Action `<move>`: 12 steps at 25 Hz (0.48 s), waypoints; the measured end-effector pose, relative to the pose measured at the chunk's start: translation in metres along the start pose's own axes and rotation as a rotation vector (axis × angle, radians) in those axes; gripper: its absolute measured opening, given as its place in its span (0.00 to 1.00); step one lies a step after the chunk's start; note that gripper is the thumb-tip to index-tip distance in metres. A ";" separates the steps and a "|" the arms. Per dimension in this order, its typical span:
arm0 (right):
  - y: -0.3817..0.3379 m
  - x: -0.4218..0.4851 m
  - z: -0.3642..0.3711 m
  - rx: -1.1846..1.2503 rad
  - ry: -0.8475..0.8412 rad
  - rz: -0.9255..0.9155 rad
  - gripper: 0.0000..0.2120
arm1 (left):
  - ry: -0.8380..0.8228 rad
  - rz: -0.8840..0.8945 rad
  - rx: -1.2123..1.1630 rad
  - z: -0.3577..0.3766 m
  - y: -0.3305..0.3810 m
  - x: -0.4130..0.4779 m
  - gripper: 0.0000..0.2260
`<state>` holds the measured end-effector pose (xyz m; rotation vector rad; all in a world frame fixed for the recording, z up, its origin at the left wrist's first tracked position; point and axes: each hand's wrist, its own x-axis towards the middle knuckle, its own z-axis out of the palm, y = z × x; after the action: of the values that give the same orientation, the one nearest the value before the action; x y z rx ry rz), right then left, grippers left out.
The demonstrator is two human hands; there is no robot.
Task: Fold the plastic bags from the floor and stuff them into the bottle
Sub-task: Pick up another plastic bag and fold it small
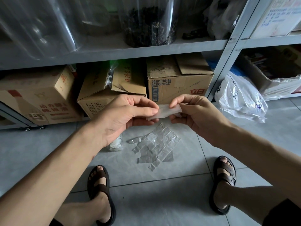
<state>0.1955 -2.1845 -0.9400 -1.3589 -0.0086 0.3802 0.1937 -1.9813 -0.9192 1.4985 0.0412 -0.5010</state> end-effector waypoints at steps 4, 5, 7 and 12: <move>0.000 0.001 0.002 0.045 -0.001 0.041 0.13 | 0.020 0.004 0.018 -0.001 0.000 0.002 0.08; -0.001 0.001 0.002 0.054 -0.005 0.054 0.12 | 0.025 0.003 0.025 -0.001 0.000 0.002 0.07; -0.001 0.001 0.003 0.055 -0.008 0.072 0.14 | 0.033 0.000 0.034 -0.001 0.000 0.002 0.06; -0.006 -0.001 0.003 0.039 -0.051 0.146 0.18 | 0.059 0.001 0.086 0.000 0.000 0.002 0.07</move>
<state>0.1956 -2.1832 -0.9333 -1.3149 0.0555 0.5354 0.1958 -1.9823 -0.9199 1.5971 0.0658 -0.4622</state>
